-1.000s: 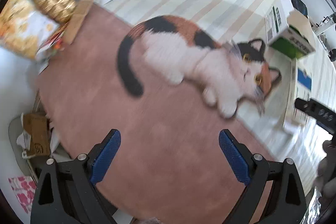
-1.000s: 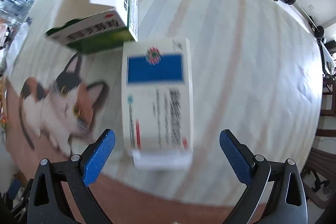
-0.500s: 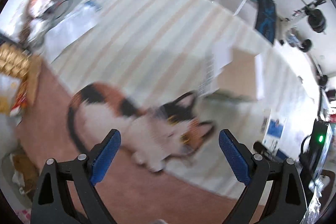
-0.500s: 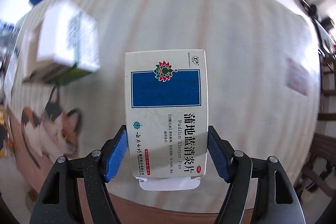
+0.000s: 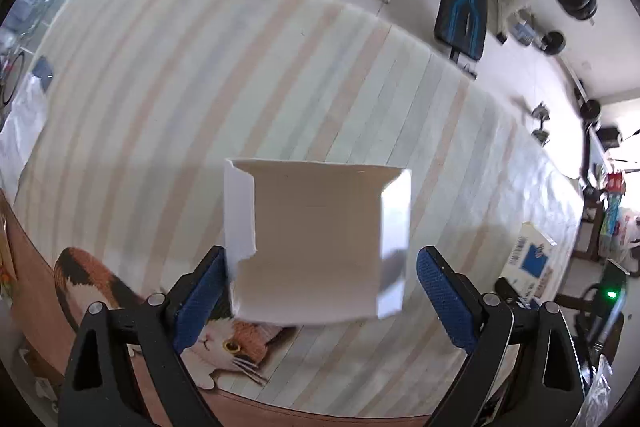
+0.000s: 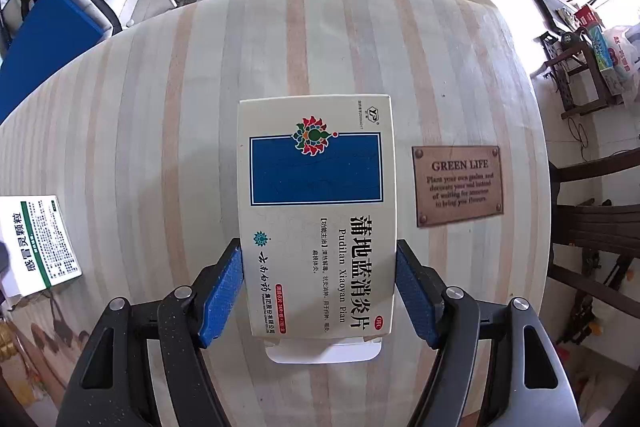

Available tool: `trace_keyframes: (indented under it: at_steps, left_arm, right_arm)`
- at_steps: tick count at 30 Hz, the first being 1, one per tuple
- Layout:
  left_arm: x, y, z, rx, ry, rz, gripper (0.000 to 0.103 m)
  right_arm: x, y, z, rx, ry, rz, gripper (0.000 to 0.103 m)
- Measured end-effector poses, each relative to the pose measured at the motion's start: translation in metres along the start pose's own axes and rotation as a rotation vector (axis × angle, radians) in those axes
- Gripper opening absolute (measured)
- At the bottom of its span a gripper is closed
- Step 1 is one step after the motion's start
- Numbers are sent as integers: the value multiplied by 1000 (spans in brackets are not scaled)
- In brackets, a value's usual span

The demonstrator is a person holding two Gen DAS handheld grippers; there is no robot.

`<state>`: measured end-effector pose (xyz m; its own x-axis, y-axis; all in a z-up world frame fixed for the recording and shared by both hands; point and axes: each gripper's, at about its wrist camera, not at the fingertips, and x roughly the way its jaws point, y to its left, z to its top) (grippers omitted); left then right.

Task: Collect trash
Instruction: 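Grasp the open white box with left gripper while right gripper grasps the Pudilan medicine box, then carry the white box and Pudilan box from the table to the bin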

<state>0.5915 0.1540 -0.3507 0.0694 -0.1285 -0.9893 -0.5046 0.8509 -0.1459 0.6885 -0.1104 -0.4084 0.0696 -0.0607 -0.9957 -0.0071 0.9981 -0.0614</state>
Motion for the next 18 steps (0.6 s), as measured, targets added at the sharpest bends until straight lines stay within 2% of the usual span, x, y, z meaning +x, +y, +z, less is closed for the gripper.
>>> trace_keyframes:
  at_steps: [5,8,18]
  left_arm:
    - [19,-3,4,7,11,45,93]
    - [19,-6,-1,15,-19,50,87]
    - [-2,-7,-26,45,-128,88,85]
  right_arm:
    - [1,23,16,-18,2,0,74]
    - [8,28,15,-25,2,-3,74]
    - [3,24,2,-52,-9,17,74]
